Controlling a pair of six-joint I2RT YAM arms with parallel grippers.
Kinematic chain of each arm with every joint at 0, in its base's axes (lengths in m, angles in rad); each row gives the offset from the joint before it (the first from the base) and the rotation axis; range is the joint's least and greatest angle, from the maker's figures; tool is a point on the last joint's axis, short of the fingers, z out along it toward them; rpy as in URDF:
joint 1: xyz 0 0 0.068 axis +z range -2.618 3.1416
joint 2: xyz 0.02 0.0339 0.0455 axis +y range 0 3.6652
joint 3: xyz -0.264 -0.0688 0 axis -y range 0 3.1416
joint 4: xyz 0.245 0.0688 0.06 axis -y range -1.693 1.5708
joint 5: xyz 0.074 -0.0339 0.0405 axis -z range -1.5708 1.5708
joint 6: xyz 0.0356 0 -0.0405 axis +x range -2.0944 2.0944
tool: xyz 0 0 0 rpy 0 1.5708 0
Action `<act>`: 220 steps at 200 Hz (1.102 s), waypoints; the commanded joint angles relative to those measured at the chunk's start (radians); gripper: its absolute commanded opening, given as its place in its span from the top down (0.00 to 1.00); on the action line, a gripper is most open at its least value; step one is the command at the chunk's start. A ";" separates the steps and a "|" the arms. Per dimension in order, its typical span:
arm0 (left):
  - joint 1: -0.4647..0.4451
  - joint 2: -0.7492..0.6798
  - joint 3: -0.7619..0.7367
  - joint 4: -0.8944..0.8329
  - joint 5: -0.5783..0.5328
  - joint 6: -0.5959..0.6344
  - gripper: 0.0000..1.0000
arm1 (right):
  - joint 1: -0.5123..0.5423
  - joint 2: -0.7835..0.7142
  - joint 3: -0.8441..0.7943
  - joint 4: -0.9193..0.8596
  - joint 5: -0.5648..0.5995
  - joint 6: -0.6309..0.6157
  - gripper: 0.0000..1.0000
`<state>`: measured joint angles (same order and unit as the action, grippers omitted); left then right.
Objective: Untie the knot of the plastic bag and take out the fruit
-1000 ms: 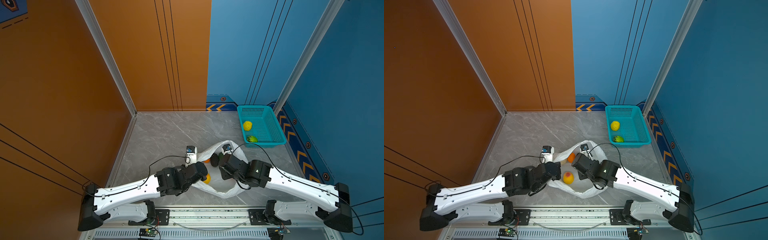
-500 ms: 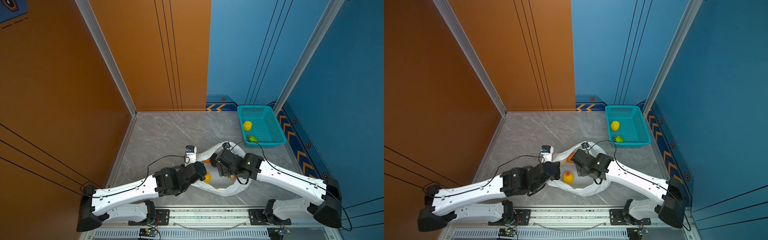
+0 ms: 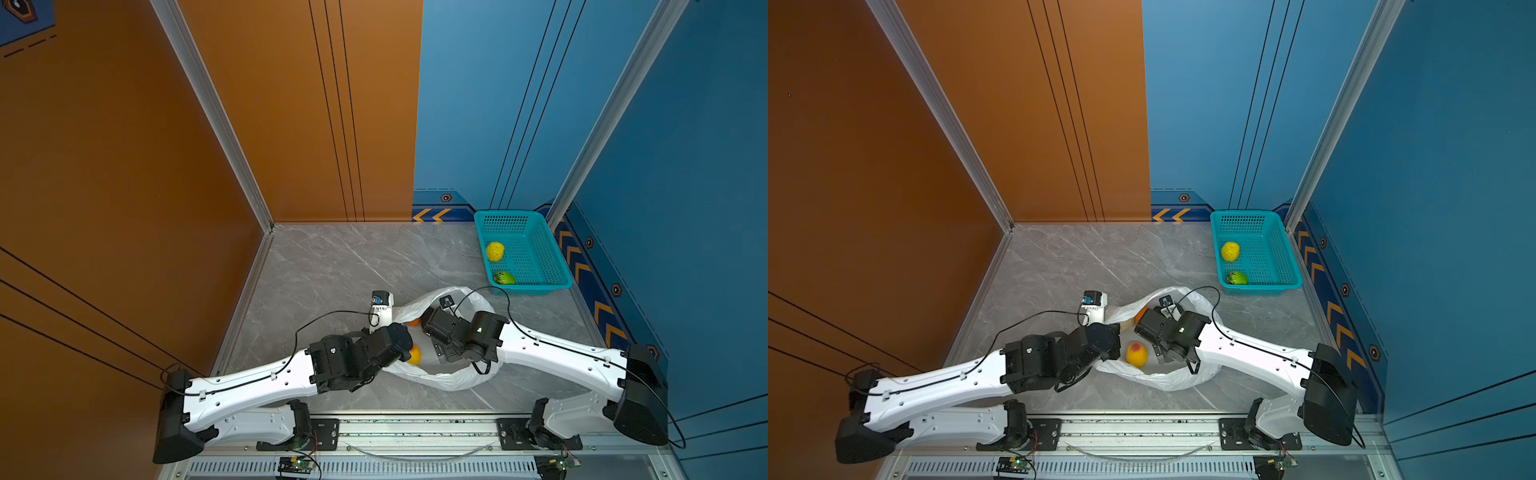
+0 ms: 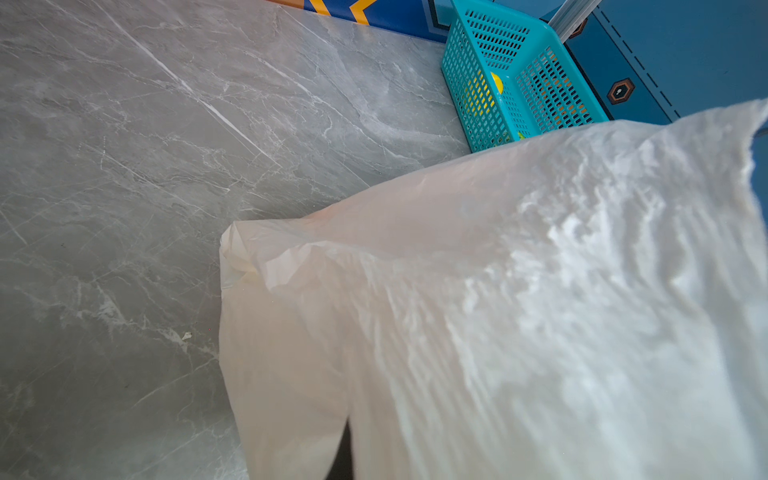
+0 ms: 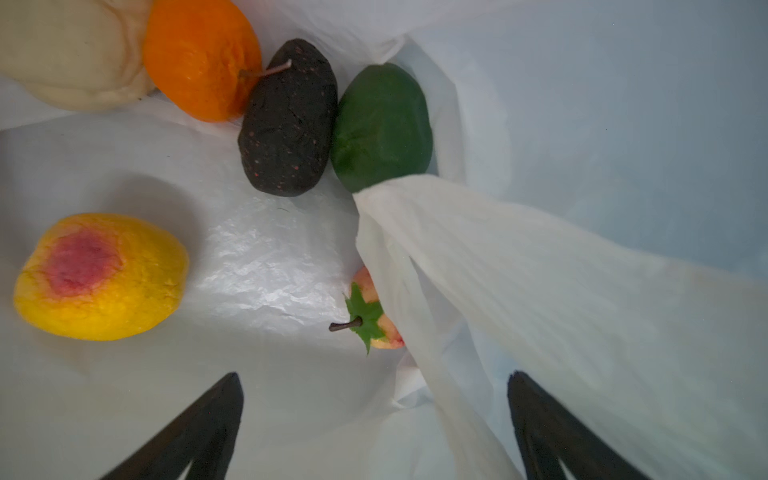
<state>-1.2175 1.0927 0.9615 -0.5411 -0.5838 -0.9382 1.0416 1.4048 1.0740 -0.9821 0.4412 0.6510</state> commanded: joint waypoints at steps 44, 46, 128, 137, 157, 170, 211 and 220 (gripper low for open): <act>0.008 -0.022 0.022 0.006 -0.017 0.020 1.00 | -0.031 0.134 0.017 0.031 0.122 -0.123 0.46; 0.007 -0.022 0.020 0.006 -0.016 0.019 1.00 | -0.032 0.136 0.018 0.032 0.120 -0.126 0.49; 0.012 -0.019 -0.015 0.005 -0.014 0.001 1.00 | -0.026 -0.098 0.067 0.050 -0.126 -0.144 1.00; 0.015 -0.018 -0.020 0.004 -0.012 -0.001 1.00 | -0.037 -0.152 0.059 0.047 -0.160 -0.137 1.00; 0.026 -0.016 -0.027 0.004 -0.009 -0.004 1.00 | -0.083 -0.285 0.015 0.049 -0.219 -0.122 1.00; 0.033 -0.013 -0.030 0.001 -0.008 -0.005 1.00 | -0.148 -0.379 -0.025 0.048 -0.253 -0.119 1.00; 0.057 -0.011 -0.038 -0.022 0.000 -0.013 1.00 | -0.463 -0.629 -0.122 0.025 -0.387 -0.152 1.00; 0.061 -0.008 -0.036 -0.031 0.000 -0.016 1.00 | -0.529 -0.647 -0.126 0.003 -0.411 -0.165 1.00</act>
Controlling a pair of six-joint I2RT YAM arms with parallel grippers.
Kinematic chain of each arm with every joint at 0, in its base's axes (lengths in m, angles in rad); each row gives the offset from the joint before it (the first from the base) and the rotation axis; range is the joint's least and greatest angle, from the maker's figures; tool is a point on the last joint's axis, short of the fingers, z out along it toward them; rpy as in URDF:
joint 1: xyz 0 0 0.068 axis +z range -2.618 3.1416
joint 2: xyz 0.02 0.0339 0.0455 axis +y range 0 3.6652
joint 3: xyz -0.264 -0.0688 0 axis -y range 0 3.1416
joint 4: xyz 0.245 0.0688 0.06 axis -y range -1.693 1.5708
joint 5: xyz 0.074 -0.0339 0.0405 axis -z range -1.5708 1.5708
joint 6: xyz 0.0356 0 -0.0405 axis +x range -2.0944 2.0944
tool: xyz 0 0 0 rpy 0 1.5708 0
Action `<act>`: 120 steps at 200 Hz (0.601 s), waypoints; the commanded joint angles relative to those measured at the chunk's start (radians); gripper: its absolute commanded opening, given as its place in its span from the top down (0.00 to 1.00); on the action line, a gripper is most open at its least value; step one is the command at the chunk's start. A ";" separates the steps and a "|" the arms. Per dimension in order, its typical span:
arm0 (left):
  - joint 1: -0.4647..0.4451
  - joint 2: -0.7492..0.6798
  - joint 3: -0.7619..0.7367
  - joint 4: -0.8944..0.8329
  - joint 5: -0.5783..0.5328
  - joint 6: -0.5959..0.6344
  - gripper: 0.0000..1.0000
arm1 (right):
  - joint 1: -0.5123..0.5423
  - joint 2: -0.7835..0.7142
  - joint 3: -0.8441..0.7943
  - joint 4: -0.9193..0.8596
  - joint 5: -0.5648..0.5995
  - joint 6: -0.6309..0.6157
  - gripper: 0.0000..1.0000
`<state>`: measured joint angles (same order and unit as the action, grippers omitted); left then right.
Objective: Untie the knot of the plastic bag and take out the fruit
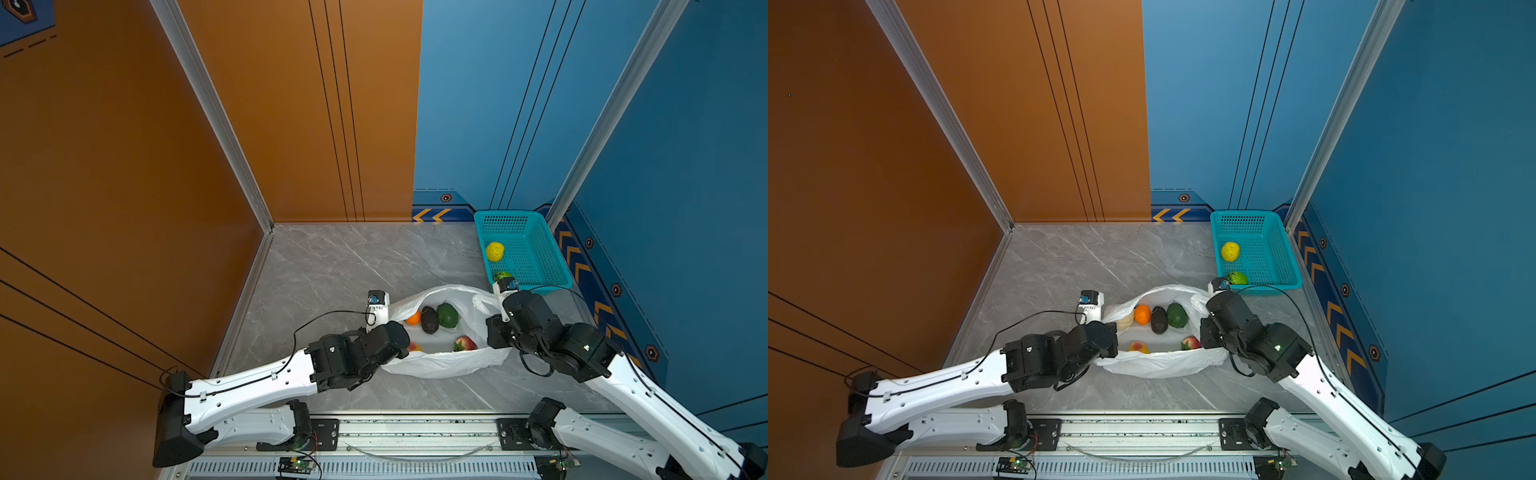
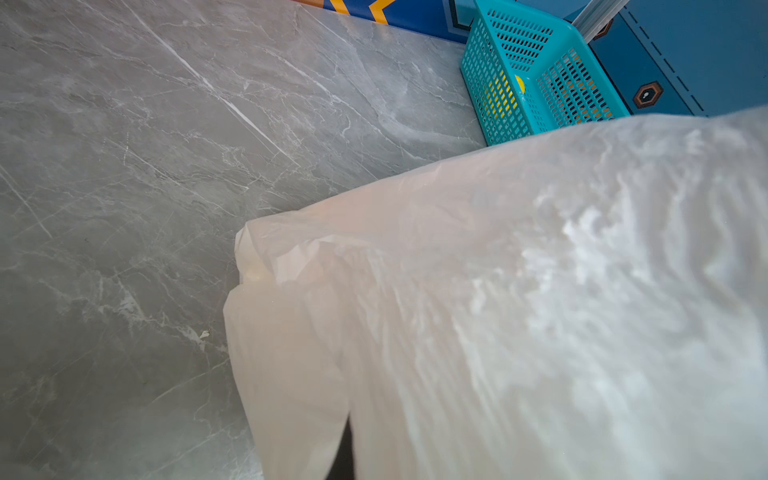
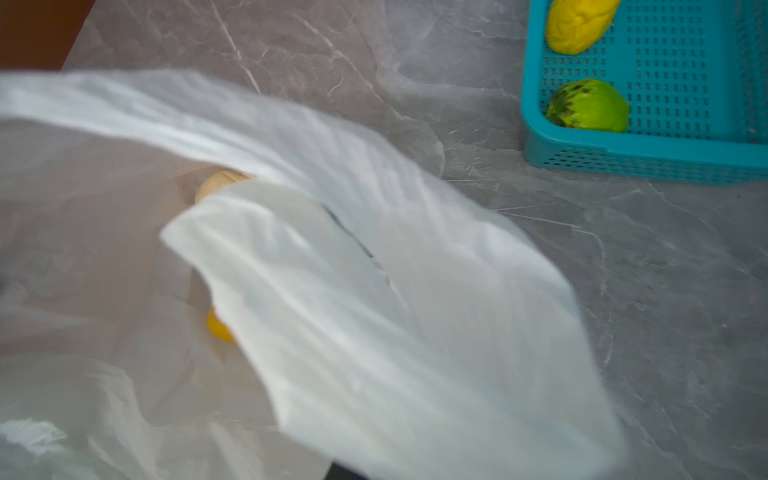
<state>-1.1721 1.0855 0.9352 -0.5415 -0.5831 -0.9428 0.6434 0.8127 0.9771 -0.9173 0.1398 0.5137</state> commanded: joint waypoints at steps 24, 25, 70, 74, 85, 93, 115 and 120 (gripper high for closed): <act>0.024 0.008 -0.005 -0.047 0.006 -0.017 1.00 | -0.279 -0.066 -0.048 -0.109 -0.143 -0.043 1.00; 0.023 0.008 -0.004 -0.047 0.005 -0.017 1.00 | -0.284 -0.066 -0.049 -0.111 -0.144 -0.043 1.00; 0.024 0.022 -0.002 -0.052 0.018 -0.033 1.00 | -0.470 -0.023 -0.086 -0.114 -0.149 -0.060 0.99; 0.024 0.022 -0.001 -0.054 0.018 -0.033 1.00 | -0.484 -0.006 -0.085 -0.122 -0.147 -0.058 0.97; 0.025 0.024 0.003 -0.060 0.017 -0.034 1.00 | -0.524 0.041 -0.084 -0.131 -0.172 -0.069 0.78; 0.024 0.025 0.006 -0.063 0.015 -0.034 1.00 | -0.538 0.061 -0.082 -0.132 -0.190 -0.070 0.66; 0.026 0.028 0.020 -0.066 0.013 -0.024 1.00 | -0.538 0.028 -0.066 -0.132 -0.190 -0.058 0.55; 0.027 0.030 0.024 -0.066 0.015 -0.022 1.00 | -0.539 0.015 -0.056 -0.140 -0.187 -0.055 0.53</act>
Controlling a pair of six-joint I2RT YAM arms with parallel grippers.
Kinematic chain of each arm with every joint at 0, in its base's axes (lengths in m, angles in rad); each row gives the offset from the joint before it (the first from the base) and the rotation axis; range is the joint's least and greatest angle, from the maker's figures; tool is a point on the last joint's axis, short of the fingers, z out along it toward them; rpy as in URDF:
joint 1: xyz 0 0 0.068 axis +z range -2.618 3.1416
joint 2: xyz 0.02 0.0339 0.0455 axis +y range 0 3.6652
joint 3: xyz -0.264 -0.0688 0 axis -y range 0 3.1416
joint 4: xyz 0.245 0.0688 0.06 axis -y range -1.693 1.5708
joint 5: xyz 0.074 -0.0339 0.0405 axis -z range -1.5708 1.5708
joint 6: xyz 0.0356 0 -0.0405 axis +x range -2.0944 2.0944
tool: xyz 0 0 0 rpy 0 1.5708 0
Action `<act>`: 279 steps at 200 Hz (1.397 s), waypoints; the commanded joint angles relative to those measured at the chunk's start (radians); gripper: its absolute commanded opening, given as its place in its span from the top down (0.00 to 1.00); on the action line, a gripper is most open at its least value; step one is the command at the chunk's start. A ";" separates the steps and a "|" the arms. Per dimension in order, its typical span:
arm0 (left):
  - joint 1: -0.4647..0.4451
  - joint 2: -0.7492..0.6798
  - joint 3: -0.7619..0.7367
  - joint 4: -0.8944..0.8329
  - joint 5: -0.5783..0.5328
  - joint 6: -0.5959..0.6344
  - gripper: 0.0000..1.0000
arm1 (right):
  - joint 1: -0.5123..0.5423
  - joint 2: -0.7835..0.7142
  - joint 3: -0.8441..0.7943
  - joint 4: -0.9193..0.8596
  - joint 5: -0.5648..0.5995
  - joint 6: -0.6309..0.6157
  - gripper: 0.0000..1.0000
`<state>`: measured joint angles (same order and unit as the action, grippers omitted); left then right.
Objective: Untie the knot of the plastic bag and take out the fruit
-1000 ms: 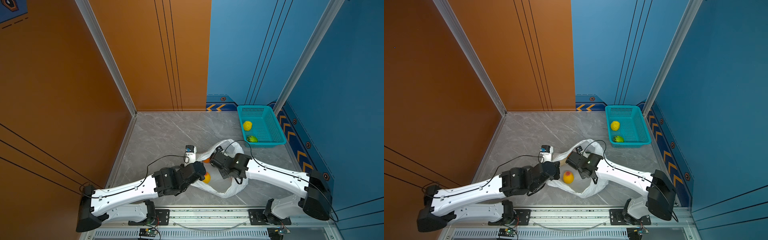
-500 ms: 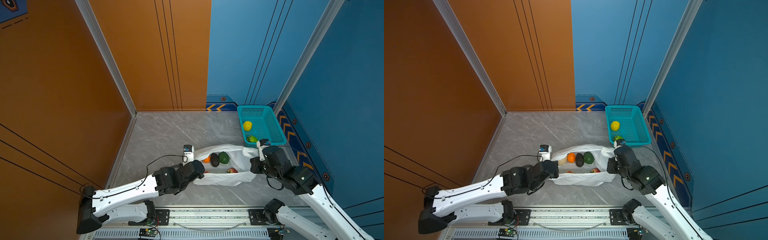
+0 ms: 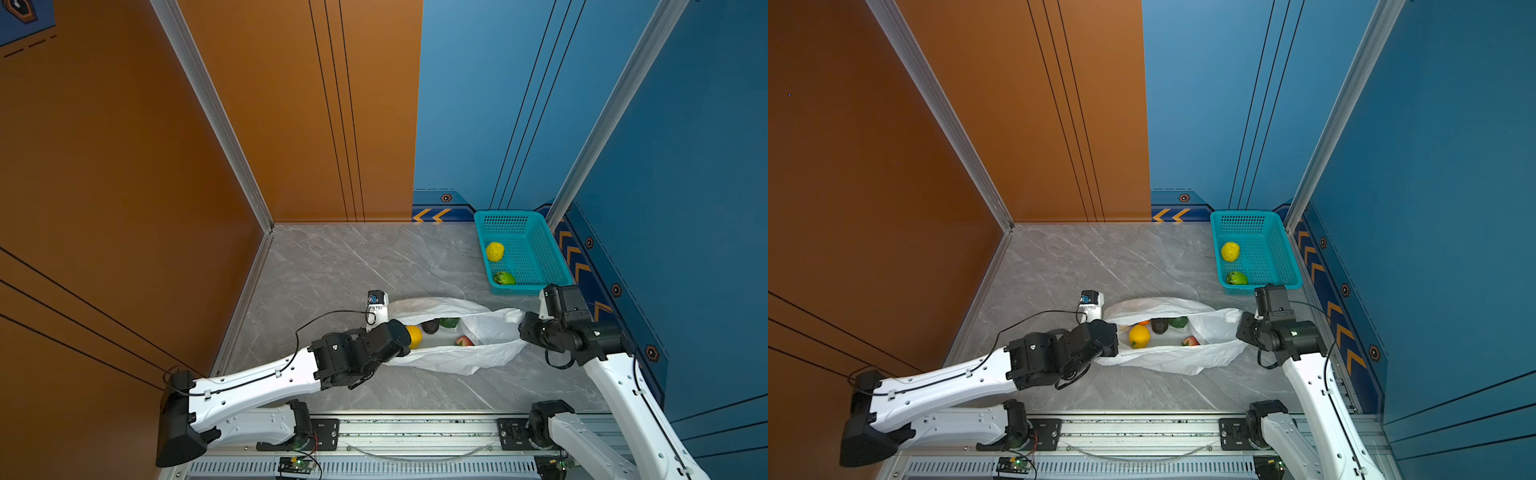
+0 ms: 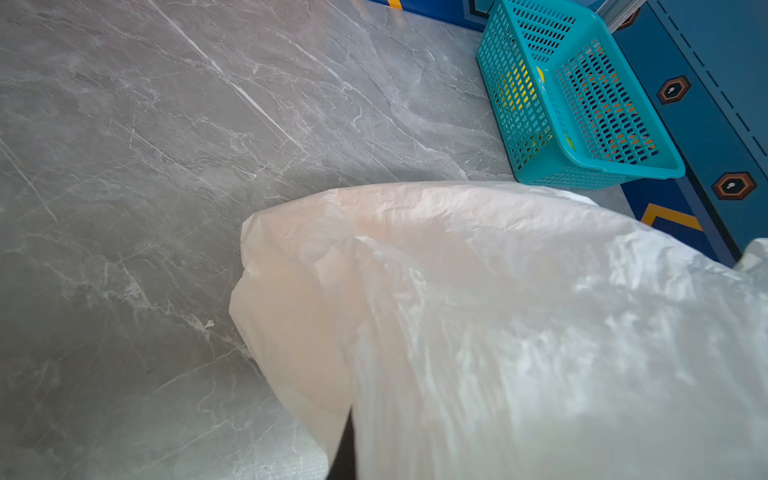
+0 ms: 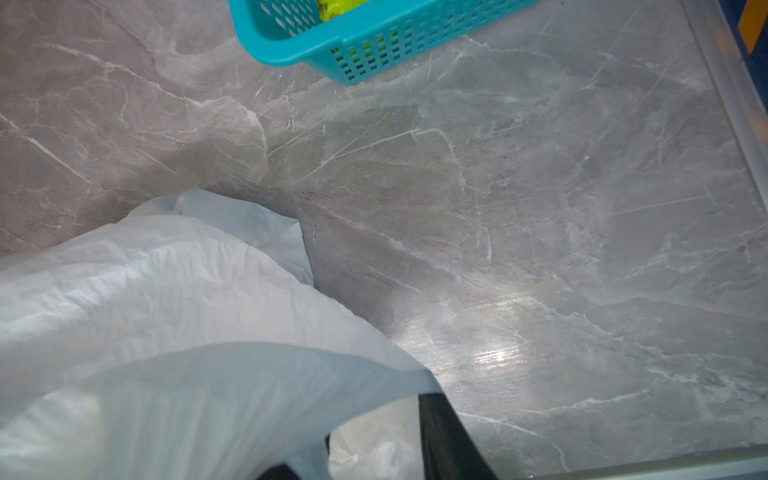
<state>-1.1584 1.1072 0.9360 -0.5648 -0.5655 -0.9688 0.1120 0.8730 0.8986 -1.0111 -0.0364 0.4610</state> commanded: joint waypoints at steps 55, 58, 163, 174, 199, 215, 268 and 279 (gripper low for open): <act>0.017 0.037 0.055 -0.042 0.011 0.018 1.00 | -0.010 -0.074 0.156 -0.196 -0.069 -0.001 0.34; 0.017 0.036 0.056 -0.043 0.012 0.019 1.00 | -0.010 -0.073 0.162 -0.201 -0.079 0.000 0.32; 0.016 0.029 0.073 -0.041 0.015 0.029 1.00 | 0.373 -0.103 0.373 -0.218 -0.031 0.234 0.23; 0.016 0.031 0.075 -0.042 0.018 0.029 1.00 | 0.496 -0.086 0.359 -0.167 0.038 0.271 0.23; 0.014 0.028 0.076 -0.043 0.026 0.028 1.00 | 0.726 -0.001 0.318 -0.042 0.158 0.291 0.22; 0.013 0.022 0.074 -0.043 0.028 0.027 1.00 | 0.811 0.072 0.290 0.055 0.188 0.272 0.21; 0.014 0.007 0.069 -0.043 0.026 0.017 1.00 | 0.903 0.194 0.123 0.265 0.210 0.221 0.20; 0.013 0.006 0.067 -0.044 0.024 0.015 1.00 | 0.945 0.175 0.065 0.296 0.237 0.223 0.20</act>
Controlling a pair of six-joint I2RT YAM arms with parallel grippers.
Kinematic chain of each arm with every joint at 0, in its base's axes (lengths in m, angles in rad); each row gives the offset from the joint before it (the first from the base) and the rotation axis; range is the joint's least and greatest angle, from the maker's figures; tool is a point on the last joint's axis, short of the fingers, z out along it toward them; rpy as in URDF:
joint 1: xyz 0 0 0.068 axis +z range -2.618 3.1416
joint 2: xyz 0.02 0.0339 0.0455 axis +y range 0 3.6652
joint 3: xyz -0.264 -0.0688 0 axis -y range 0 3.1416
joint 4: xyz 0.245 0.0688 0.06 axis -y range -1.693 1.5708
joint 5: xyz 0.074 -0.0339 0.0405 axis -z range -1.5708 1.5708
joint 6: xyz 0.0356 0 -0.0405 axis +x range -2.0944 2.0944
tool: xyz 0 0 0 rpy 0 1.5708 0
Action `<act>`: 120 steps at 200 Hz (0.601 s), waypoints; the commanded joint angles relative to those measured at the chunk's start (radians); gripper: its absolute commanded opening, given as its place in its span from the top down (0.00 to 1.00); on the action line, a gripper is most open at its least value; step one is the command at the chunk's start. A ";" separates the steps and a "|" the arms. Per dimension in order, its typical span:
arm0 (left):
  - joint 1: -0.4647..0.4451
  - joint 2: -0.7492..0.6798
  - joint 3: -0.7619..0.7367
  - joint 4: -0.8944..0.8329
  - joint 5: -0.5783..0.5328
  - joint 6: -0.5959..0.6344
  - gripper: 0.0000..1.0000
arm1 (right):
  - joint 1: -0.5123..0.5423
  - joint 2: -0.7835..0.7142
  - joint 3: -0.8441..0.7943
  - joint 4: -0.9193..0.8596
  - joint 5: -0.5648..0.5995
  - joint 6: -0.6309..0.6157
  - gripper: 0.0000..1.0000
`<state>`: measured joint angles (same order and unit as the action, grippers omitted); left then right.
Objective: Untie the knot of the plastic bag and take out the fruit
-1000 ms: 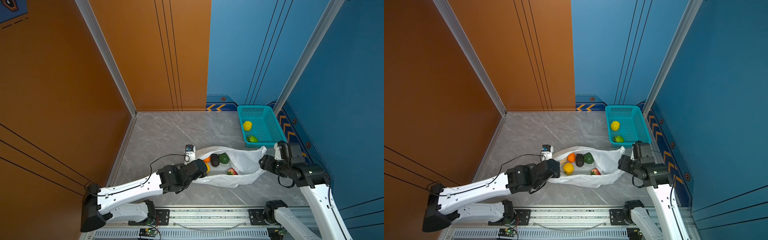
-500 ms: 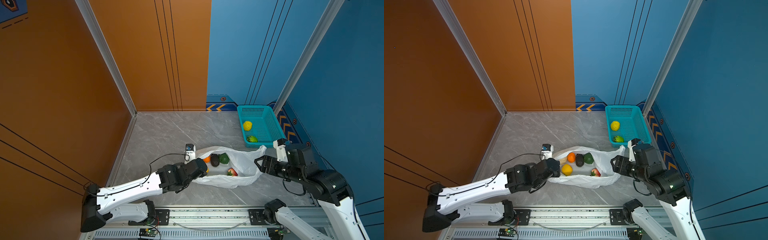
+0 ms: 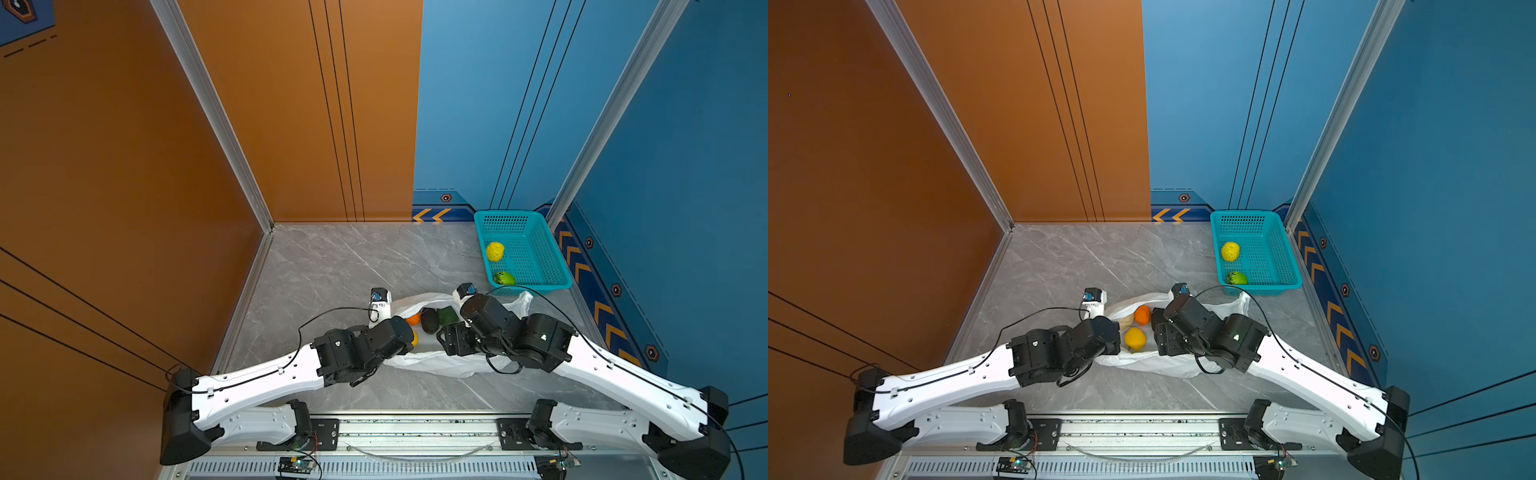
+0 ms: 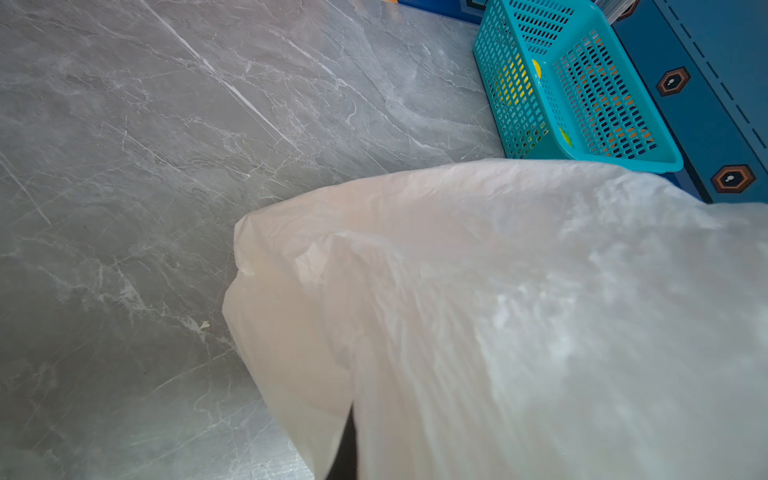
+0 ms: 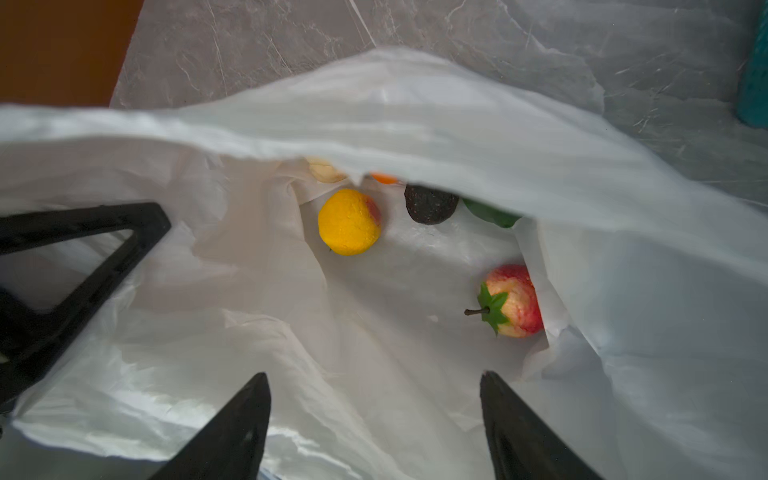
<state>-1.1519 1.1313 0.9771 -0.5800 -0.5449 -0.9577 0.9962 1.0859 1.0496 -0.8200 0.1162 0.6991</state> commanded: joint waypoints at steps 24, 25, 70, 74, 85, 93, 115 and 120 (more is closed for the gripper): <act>0.010 -0.014 0.026 -0.029 0.007 -0.001 1.00 | 0.171 -0.075 -0.192 0.122 0.183 0.030 0.19; 0.009 -0.014 0.026 -0.029 0.008 0.000 1.00 | 0.176 -0.076 -0.196 0.122 0.186 0.033 0.19; 0.009 -0.013 0.021 -0.028 0.022 -0.015 1.00 | 0.286 -0.033 -0.327 0.140 0.170 0.129 0.17; 0.010 -0.014 0.019 -0.029 0.023 -0.016 1.00 | 0.286 -0.026 -0.334 0.142 0.159 0.134 0.17; 0.010 -0.017 0.014 -0.028 0.026 -0.019 1.00 | 0.284 -0.004 -0.352 0.143 0.134 0.142 0.16; 0.010 -0.018 0.012 -0.029 0.030 -0.022 1.00 | 0.281 0.012 -0.362 0.145 0.118 0.142 0.16; 0.007 -0.018 -0.002 -0.030 0.052 -0.031 1.00 | 0.266 0.043 -0.374 0.149 0.073 0.140 0.14; 0.005 -0.018 -0.008 -0.030 0.059 -0.033 1.00 | 0.265 0.042 -0.369 0.151 0.071 0.137 0.14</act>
<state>-1.1519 1.1286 0.9771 -0.5873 -0.5171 -0.9730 1.2716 1.1107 0.6895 -0.6838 0.2298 0.8139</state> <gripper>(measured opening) 0.045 0.856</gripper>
